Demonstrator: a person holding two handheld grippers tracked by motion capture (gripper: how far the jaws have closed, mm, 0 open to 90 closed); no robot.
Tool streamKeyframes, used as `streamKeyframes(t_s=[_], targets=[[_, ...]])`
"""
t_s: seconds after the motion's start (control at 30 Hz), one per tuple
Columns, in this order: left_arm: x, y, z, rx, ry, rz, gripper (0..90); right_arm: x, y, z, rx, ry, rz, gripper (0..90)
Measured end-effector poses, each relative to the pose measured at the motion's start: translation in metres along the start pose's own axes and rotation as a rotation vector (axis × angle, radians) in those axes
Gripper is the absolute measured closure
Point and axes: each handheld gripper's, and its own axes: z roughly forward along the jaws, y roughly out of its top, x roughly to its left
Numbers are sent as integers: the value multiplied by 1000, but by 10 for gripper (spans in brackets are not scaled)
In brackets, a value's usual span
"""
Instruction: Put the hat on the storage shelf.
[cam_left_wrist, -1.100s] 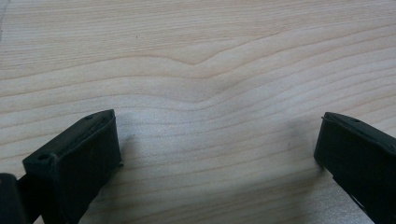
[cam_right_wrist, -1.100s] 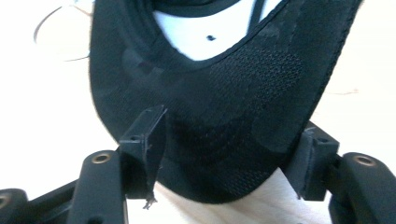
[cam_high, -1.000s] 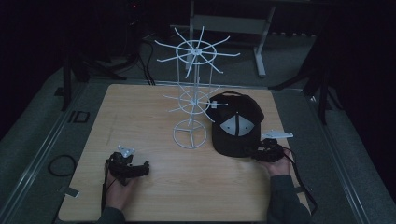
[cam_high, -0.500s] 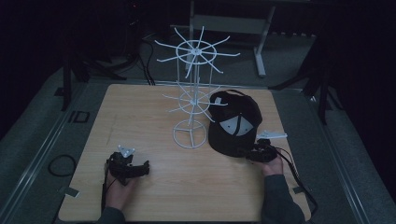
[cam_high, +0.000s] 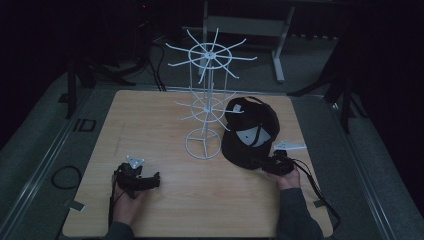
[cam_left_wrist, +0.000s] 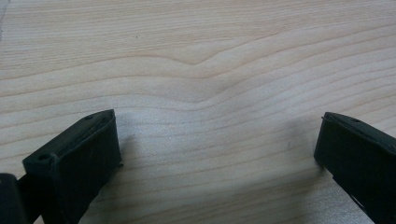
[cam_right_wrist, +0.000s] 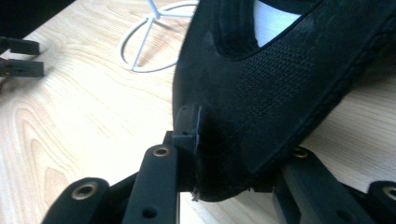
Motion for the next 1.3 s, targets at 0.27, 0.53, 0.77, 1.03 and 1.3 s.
streamKeyframes(t_s=[0.27,0.53,0.77,1.03,1.3], targets=[[0,0,0,0,0,0,2,3,3,-8,-54,-5,22,763],[0,0,0,0,0,0,2,7,11,-13,-88,-52,75,824],[0,0,0,0,0,0,2,11,19,-15,-110,-93,78,856],[0,0,0,0,0,0,2,16,24,-14,-129,-137,66,860],[0,0,0,-2,0,-3,2,13,30,-13,-136,-156,62,861]])
